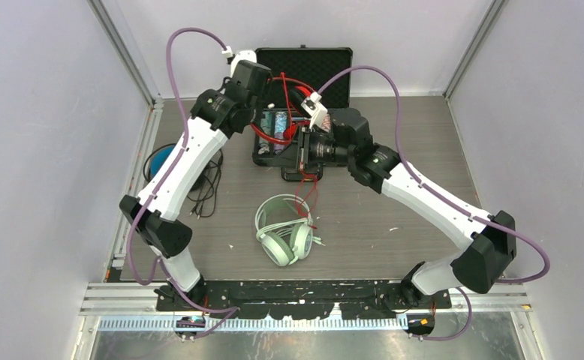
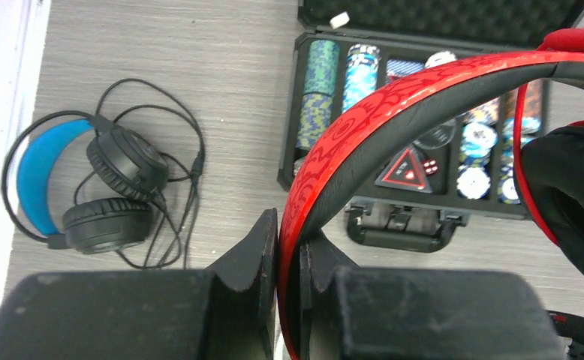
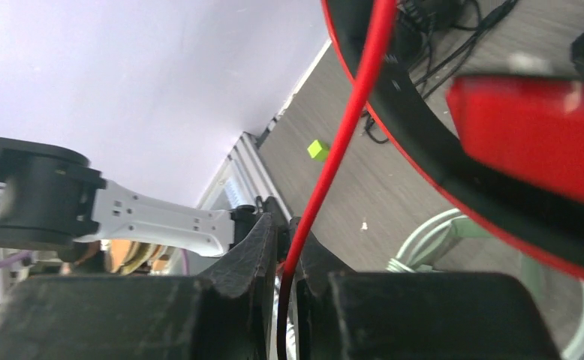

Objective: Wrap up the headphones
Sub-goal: Wrap the headphones cable around the headphones.

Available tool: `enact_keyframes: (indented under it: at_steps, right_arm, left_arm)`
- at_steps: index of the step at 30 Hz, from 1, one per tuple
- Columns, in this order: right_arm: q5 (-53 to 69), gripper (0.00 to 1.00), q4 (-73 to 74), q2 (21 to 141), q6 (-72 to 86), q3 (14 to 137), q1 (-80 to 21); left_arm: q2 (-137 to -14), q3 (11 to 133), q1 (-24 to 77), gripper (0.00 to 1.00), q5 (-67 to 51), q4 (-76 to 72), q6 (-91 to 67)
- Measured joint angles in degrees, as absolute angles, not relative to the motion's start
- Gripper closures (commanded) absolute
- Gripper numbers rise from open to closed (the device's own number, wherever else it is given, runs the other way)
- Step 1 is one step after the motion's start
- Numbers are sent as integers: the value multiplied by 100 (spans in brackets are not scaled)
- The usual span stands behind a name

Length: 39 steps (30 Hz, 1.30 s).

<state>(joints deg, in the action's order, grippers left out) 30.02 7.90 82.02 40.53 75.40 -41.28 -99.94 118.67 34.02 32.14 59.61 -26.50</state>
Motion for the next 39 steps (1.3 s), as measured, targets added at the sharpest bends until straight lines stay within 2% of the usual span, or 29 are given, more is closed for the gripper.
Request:
enact_keyframes:
  at_steps: [7, 12, 24, 30, 39]
  right_arm:
    - [2449, 83, 419, 7660, 3164, 6803, -4169]
    - [2150, 95, -139, 7207, 2558, 6125, -4206]
    - [1789, 98, -1612, 7074, 2108, 5111, -4206]
    - [1479, 80, -2099, 7059, 1872, 4829, -4206]
    - [1402, 66, -2659, 7067, 1675, 4659, -4206]
  left_arm:
    - [-9714, 11867, 3363, 100, 2910, 5548, -3039]
    - [-9557, 11848, 3367, 100, 2600, 5317, -3260]
    - [-9035, 11325, 3367, 100, 2231, 4904, -3468]
    - [-8995, 11306, 3361, 100, 1957, 4912, -3516]
    - [-8868, 11306, 3343, 100, 1704, 4910, -3564]
